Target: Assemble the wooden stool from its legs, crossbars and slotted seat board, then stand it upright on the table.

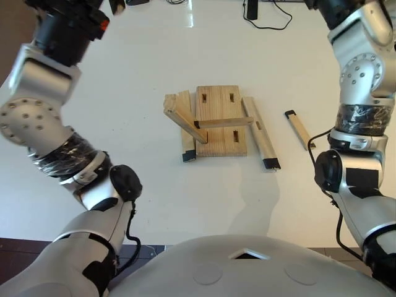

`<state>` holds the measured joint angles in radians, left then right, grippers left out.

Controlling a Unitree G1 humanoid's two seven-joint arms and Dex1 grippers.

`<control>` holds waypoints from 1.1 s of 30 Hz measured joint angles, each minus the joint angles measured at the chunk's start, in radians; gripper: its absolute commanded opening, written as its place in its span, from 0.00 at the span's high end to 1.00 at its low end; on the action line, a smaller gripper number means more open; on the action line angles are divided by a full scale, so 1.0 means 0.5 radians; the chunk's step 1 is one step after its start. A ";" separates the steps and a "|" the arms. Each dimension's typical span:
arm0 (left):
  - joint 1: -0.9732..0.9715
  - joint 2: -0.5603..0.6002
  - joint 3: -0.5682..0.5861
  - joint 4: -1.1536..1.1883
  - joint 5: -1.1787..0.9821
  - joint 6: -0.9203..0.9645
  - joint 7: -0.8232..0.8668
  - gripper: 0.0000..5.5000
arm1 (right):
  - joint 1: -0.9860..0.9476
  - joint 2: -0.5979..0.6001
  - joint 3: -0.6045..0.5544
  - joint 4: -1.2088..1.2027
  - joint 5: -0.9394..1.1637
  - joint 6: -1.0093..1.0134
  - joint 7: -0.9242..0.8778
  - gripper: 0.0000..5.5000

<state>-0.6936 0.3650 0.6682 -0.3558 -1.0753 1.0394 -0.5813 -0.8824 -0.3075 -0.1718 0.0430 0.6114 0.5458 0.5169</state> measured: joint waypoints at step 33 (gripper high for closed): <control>0.546 0.646 -0.757 -0.239 -0.001 -0.532 -0.840 0.63 | 0.049 -0.316 -0.052 -0.532 1.372 0.946 0.501 0.22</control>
<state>-0.4204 0.6878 0.2899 -0.4755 -1.0759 0.7735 -1.0014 -0.8580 -0.4655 -0.1979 -0.2231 1.2976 1.0187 0.7674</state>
